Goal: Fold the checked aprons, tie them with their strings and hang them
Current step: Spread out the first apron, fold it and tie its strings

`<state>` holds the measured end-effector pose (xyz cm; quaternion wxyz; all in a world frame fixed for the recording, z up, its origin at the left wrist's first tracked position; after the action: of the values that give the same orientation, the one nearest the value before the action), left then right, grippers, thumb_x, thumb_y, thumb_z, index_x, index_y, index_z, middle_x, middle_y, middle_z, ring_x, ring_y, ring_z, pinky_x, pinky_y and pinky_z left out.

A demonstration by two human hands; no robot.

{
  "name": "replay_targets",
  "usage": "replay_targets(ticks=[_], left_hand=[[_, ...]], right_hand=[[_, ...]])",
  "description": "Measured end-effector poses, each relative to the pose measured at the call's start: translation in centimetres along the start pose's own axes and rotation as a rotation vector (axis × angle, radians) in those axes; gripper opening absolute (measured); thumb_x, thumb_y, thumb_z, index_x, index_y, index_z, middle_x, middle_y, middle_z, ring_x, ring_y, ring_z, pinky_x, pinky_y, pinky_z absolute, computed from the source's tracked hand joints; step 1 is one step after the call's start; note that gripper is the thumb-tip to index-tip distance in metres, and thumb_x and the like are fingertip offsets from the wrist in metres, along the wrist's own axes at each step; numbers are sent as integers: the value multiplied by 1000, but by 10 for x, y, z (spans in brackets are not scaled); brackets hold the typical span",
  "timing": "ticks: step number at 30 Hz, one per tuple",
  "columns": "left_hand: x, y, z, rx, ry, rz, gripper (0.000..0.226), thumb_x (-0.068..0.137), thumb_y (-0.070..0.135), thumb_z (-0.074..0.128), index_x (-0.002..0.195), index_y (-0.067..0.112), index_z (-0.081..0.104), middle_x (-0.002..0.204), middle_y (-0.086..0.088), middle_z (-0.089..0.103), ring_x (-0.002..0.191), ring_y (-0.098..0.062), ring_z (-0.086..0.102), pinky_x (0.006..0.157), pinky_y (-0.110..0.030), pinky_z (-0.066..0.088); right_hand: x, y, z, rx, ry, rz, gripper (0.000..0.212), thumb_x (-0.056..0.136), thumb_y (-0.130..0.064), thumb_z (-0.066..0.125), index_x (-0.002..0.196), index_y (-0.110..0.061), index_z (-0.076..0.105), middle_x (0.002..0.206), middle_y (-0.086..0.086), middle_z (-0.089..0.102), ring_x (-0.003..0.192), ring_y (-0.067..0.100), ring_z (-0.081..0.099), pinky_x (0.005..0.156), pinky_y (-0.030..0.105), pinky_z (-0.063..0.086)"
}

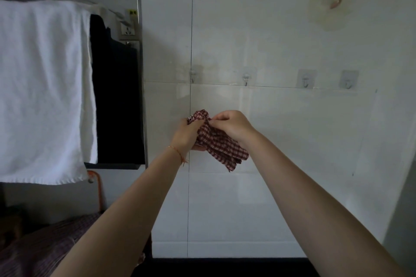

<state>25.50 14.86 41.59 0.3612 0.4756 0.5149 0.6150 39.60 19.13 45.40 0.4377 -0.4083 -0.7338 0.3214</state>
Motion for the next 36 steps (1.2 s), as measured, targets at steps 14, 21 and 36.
replay_targets(ticks=[14, 21, 36], left_hand=[[11, 36, -44, 53, 35, 112, 61, 93, 44, 59, 145, 36, 28, 112, -7, 63, 76, -25, 72, 55, -32, 58], [21, 68, -81, -25, 98, 320, 45, 97, 9, 43, 137, 25, 53, 105, -6, 59, 88, -19, 56, 69, -31, 49], [45, 84, -63, 77, -227, 411, 72, 58, 17, 89, 122, 18, 56, 120, -7, 63, 115, -28, 61, 97, -45, 53]], right_hand=[[32, -17, 18, 334, 18, 93, 8, 88, -19, 71, 91, -12, 72, 97, 10, 74, 91, 24, 69, 79, 34, 57], [56, -34, 23, 488, -4, 199, 10, 92, -11, 59, 86, -10, 67, 76, 7, 65, 71, 21, 61, 68, 32, 50], [74, -69, 28, 349, -54, 47, 26, 90, 13, 50, 86, -2, 71, 83, 17, 70, 71, 26, 67, 60, 30, 57]])
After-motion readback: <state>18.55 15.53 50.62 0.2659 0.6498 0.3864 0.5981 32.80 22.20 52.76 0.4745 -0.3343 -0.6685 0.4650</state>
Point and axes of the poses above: each hand's wrist, its own x-axis towards the middle knuckle, its own z-axis out of the palm, y = z × x, the point moved 9 cm from there along x, towards the middle knuckle
